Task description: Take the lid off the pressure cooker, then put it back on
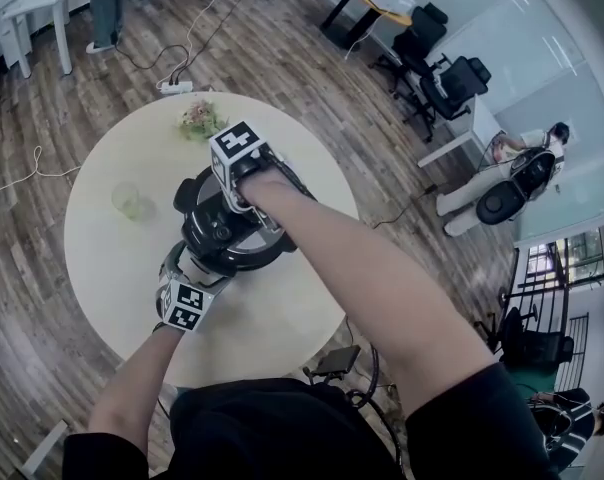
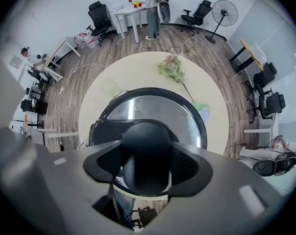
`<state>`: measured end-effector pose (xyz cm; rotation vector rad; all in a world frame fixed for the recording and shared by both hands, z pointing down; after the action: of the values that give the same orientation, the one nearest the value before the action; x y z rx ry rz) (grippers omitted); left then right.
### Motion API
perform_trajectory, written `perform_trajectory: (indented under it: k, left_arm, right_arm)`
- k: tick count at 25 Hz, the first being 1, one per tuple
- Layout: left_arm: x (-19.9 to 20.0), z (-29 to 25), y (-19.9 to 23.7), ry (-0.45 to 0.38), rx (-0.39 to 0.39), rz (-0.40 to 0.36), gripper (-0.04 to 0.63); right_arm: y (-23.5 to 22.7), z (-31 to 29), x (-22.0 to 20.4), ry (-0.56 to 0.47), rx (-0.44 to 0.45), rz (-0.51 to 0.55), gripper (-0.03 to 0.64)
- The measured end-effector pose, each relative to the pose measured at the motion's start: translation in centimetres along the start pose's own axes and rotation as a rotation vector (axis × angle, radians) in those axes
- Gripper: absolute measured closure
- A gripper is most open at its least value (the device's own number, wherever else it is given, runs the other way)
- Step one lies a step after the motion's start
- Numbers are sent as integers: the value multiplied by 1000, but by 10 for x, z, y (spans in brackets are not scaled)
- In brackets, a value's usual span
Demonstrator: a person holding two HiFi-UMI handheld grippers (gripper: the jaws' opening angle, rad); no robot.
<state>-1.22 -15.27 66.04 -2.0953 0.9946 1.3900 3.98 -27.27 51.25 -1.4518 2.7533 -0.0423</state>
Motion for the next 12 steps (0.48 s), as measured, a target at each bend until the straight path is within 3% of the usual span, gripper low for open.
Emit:
perform_trajectory:
  k: [12]
  left_arm:
    - [2,-4,0,6,-3,4,28]
  right_arm:
    - [-6,-8,-6,26,3,59,330]
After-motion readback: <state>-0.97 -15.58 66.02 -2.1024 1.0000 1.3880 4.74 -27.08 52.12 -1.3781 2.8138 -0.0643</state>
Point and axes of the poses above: the fingertips, and each gripper's own axes: z backward along the fingers, y to its left, x out of its top, the point moved 3 cm from there along z, backward along the fingers, and after that the axes turned 4 degrees about -y, right-handed, at the moved point
